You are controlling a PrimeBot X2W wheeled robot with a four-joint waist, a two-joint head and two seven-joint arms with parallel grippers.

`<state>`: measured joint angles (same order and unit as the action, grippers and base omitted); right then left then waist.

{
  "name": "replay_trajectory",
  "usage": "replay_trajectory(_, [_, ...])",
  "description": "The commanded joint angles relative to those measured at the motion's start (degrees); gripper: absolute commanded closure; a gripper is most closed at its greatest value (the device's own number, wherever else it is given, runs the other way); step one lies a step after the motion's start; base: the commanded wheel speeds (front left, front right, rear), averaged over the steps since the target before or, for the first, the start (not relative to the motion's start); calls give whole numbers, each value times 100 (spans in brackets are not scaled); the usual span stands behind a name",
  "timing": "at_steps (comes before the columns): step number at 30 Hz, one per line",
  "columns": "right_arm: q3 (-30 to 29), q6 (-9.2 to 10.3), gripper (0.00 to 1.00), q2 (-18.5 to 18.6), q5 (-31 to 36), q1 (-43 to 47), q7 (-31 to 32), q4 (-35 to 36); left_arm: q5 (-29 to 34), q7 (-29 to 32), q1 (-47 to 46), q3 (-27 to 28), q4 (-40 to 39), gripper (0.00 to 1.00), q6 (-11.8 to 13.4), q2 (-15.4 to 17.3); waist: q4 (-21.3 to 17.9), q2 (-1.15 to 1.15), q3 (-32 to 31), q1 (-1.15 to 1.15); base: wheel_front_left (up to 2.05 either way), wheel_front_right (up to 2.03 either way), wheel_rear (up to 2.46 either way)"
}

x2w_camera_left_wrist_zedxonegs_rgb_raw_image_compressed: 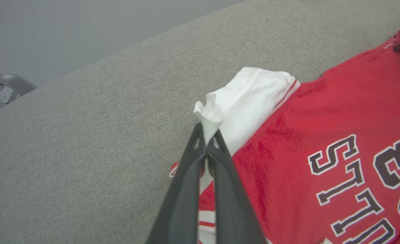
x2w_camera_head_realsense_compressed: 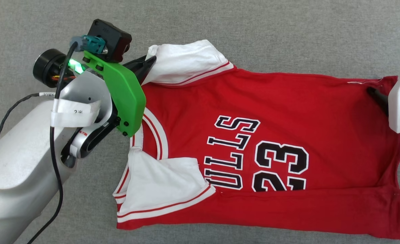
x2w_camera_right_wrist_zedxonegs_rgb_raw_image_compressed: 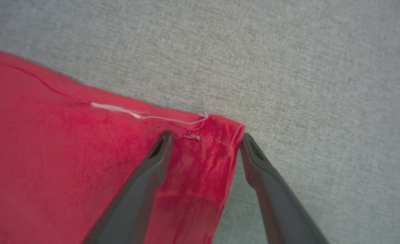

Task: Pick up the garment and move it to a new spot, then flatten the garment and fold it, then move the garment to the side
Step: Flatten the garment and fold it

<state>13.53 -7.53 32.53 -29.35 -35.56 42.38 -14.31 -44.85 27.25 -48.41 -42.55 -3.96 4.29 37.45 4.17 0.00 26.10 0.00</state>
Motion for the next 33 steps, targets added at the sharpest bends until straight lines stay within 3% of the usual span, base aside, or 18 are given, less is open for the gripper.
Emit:
replay_trajectory(1, [92, 4, 0, 28, -18, -75, -37, -93, 43, -35, 107, -9, -14, 100, 12, -18, 60, 0, 45, 0, 0, 0, 0])
replay_trajectory(3, [209, 4, 0, 52, -34, -80, -80, -232, 49, -81, 116, -25, -2, 100, 0, -48, 85, 0, 48, 0, 0, 0, 0])
replay_trajectory(4, [252, 4, 6, 55, -45, -78, -94, -289, 46, -105, 127, -35, 12, 100, -13, -63, 90, 0, 46, 0, 0, 0, 0])
replay_trajectory(5, [297, 4, 66, 53, -68, -75, -110, -357, 41, -126, 149, -54, 38, 100, -26, -82, 97, 0, 40, 0, 0, 0, 0])
replay_trajectory(6, [328, 4, 96, 53, -84, -76, -135, -401, 43, -140, 163, -72, 62, 100, -38, -93, 101, 0, 31, 0, 0, 0, 0])
replay_trajectory(7, [366, 4, 100, 56, -101, -85, -189, -433, 48, -158, 177, -90, 95, 100, -50, -105, 103, 0, 17, 0, 0, 0, 0])
replay_trajectory(19, [-31, 4, 100, -131, -723, 25, -1310, -716, -129, -580, 609, -52, 652, 100, -6, -189, 17, 0, -697, 0, 0, 0, 0])
replay_trajectory(33, [-85, 4, 100, 65, -1474, 1656, -2078, -117, -461, -916, 1880, -130, 424, 100, 314, -34, 89, 0, -1606, 0, 0, 0, 0])
